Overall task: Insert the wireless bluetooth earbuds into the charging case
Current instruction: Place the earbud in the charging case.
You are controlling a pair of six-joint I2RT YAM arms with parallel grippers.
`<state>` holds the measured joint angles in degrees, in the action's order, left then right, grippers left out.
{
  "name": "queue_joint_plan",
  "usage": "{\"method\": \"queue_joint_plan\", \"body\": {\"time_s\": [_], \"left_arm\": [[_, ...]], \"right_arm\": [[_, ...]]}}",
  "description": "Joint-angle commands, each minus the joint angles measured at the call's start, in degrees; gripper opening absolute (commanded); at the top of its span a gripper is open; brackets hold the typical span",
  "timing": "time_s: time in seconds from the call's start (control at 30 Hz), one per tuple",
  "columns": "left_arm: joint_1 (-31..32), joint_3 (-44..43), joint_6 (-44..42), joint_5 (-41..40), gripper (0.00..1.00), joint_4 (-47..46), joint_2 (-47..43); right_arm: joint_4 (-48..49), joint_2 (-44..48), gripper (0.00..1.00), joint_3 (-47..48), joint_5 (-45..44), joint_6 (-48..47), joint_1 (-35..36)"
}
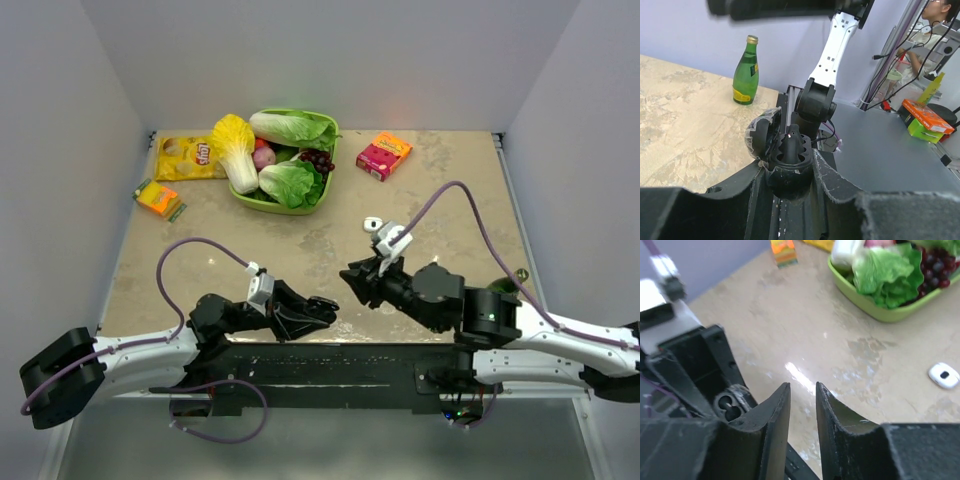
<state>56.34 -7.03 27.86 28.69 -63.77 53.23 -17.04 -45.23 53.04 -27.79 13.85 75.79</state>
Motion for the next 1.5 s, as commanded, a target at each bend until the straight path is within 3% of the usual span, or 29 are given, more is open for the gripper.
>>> {"method": "queue_joint_plan", "body": {"time_s": [0.0,0.3,0.53,0.7,0.83,1.47], "left_arm": [[0.09,-1.32,-1.23,0.40,0.00,-4.44,-0.76],[0.18,-1.41,-0.96,0.58,0.00,-4.44,-0.94],[0.18,-2.20,-1.31,-1.00,0.00,-1.01,-0.50],[0.27,-2.38,-1.14,-0.91,0.00,-1.54,0.38],[0.27,-2.64,-1.23,-1.00,0.00,-1.36,0.56],[0.27,-2.99,-1.58,-0.91,0.00,-1.01,-0.41]], "right_arm": [[-3.97,-4.59,0.30,1.45,-2.98,1.80,-0.11],[-3.18,-6.98,0.34,2.16,2.04,1.01,-0.38],[4.64,1.19,0.58,-1.27,4.93,0.05,-0.38],[2.54,-3.28,0.68,0.49,7.48,-0.92,-0.29],[3.15,-4.77,0.98,-0.13,10.13,-1.37,-0.38],[0.69,-6.18,0.98,-1.36,10.74,-1.98,-0.29]]}}
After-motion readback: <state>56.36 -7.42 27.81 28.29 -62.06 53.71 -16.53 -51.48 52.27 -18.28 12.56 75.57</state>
